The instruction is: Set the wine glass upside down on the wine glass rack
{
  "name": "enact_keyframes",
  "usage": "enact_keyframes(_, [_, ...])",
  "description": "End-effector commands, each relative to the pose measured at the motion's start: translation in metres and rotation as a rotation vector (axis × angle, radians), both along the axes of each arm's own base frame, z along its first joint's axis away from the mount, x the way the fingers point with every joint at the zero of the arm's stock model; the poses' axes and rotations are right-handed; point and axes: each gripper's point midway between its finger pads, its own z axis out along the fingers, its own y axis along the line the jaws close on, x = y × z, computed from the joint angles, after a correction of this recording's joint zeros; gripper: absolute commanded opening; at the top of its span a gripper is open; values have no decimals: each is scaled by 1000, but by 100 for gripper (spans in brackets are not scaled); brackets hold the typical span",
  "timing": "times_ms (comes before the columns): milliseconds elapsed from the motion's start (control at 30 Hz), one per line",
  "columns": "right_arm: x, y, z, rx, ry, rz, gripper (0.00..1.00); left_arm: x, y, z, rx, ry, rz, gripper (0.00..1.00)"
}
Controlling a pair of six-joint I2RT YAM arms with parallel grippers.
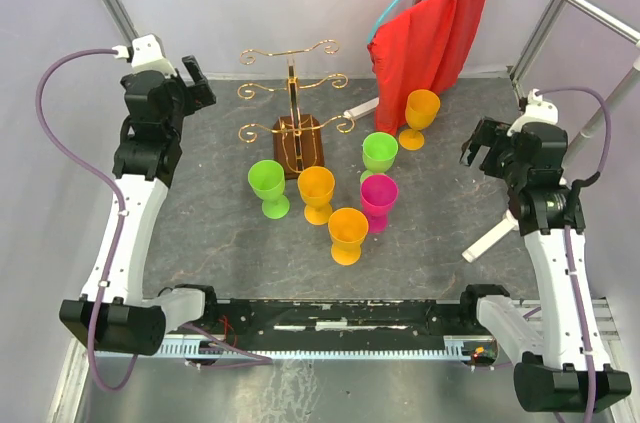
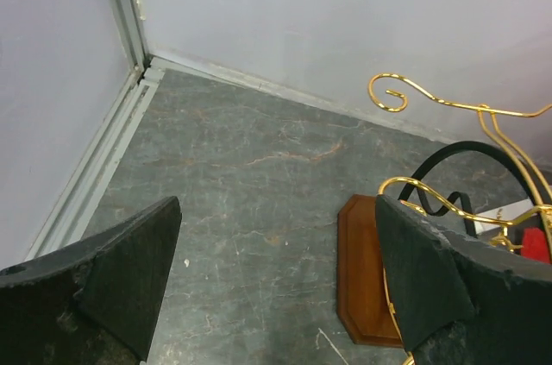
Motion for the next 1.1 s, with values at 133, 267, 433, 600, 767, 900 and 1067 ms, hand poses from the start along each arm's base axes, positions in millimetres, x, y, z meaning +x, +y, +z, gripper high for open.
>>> enact_keyframes(133, [-13, 12, 24, 12, -41, 76, 100, -11, 14, -6, -27, 4, 89, 99])
enact_keyframes(267, [-18, 15, 24, 24, -39, 87, 100, -25, 5, 1, 28, -5, 6, 99])
enact_keyframes(433, [-26, 17, 27, 36, -17, 91, 100, -44, -4, 8, 28, -69, -58, 99])
enact_keyframes(600, [-27, 19, 24, 101, 12, 54, 100, -49, -18, 2, -3, -65, -131, 99])
enact_keyframes(767, [-15, 29, 21, 179, 40, 63, 100, -38, -37, 7, -52, -27, -220, 99])
enact_keyframes(900, [8, 31, 21, 200, 32, 60, 98, -24, -44, 12, -95, -19, -241, 99])
enact_keyframes(1067, [50, 36, 26, 251, 1, 60, 94, -11, -43, 23, -100, -72, -226, 99])
